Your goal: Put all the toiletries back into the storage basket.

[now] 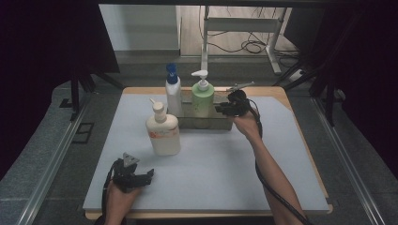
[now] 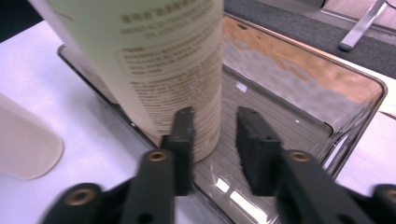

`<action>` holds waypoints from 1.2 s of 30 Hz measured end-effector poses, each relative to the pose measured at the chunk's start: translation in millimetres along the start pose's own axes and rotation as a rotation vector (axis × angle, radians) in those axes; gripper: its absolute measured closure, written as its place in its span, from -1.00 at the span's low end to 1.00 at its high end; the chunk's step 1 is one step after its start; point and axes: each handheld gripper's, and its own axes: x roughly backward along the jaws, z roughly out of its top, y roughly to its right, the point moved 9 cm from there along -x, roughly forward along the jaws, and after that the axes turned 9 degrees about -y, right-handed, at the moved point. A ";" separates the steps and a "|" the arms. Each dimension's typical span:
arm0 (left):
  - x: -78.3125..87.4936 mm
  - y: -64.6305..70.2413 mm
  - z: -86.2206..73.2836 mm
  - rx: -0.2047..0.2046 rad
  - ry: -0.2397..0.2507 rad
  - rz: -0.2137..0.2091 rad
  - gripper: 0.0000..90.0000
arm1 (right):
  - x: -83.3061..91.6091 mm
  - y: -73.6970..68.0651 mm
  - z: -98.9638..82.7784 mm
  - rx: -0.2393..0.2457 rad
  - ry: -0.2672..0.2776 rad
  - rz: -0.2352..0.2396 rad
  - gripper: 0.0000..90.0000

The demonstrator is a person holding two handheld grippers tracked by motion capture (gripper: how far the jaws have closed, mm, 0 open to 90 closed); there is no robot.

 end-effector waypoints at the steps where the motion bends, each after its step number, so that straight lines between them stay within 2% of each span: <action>1: 0.0 0.0 0.0 0.000 0.000 0.000 -0.73 | -1.2 1.2 -0.5 -0.005 -0.003 -0.004 0.67; 5: 0.1 0.0 -0.1 0.000 -0.001 0.000 -0.73 | -8.4 2.7 0.3 -0.022 -0.007 -0.015 0.91; 8: 0.1 -0.1 -0.1 -0.001 -0.001 0.000 -0.73 | -16.4 4.9 1.2 -0.032 -0.026 -0.044 0.97; 11: 0.0 0.0 0.0 0.000 0.000 0.000 -0.73 | -23.4 6.5 2.4 -0.061 -0.037 -0.054 0.98; 19: 0.1 -0.1 -0.1 0.000 -0.001 0.000 -0.73 | -37.9 4.5 1.5 -0.071 -0.067 -0.054 0.99; 23: 0.1 -0.1 -0.1 0.000 -0.002 0.000 -0.73 | -40.0 5.3 0.0 -0.088 -0.069 -0.037 0.98; 29: 0.1 0.0 -0.1 0.000 -0.001 0.000 -0.73 | -43.0 3.1 -1.4 -0.087 -0.073 -0.031 0.98; 36: 0.1 -0.1 -0.1 0.000 -0.002 0.000 -0.73 | -50.1 -5.7 -0.4 -0.076 -0.079 -0.017 0.97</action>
